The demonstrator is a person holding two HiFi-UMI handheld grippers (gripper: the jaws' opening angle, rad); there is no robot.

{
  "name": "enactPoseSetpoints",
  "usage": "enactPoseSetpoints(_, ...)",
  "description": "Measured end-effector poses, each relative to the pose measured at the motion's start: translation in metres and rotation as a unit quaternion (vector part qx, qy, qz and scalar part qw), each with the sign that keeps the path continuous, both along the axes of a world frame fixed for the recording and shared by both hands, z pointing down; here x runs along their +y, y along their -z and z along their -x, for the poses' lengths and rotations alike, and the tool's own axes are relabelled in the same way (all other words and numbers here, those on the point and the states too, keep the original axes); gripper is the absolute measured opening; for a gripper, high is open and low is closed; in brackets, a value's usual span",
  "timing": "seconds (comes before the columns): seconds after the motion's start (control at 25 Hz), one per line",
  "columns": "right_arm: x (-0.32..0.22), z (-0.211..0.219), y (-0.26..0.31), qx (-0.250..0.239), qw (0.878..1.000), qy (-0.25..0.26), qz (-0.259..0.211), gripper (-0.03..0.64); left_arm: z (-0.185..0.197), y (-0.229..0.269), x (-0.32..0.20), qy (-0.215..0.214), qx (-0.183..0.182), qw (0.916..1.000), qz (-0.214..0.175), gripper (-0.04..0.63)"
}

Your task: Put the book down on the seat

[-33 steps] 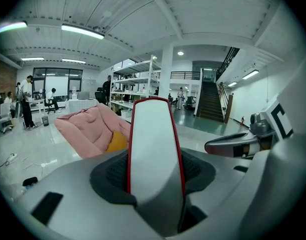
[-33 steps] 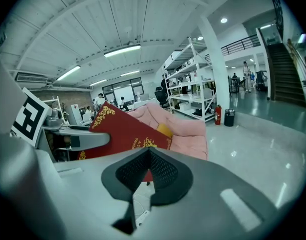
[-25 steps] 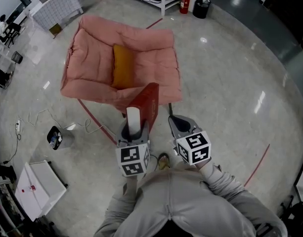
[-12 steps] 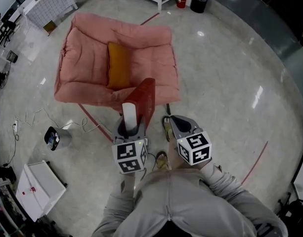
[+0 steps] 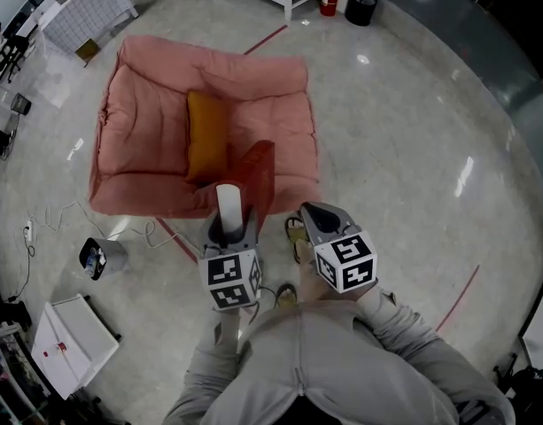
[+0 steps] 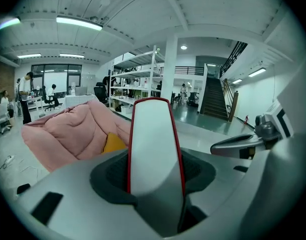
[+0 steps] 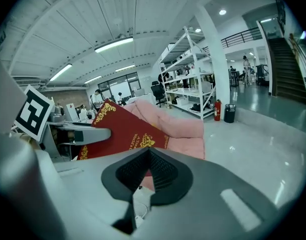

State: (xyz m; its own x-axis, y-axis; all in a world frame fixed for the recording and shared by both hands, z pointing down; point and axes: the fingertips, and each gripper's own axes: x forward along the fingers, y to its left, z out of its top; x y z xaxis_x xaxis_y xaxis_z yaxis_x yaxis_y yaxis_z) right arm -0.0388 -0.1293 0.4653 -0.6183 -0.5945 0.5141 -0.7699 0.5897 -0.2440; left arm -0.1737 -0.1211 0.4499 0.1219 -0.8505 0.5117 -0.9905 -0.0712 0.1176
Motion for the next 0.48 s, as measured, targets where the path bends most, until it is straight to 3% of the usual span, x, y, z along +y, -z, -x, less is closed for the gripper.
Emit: enactPoseSetpoints(0.48,-0.098,-0.018,-0.02,0.01,0.999,0.004,0.031,0.0,-0.02,-0.029,-0.116,-0.002,0.002,0.9996,0.029,0.241)
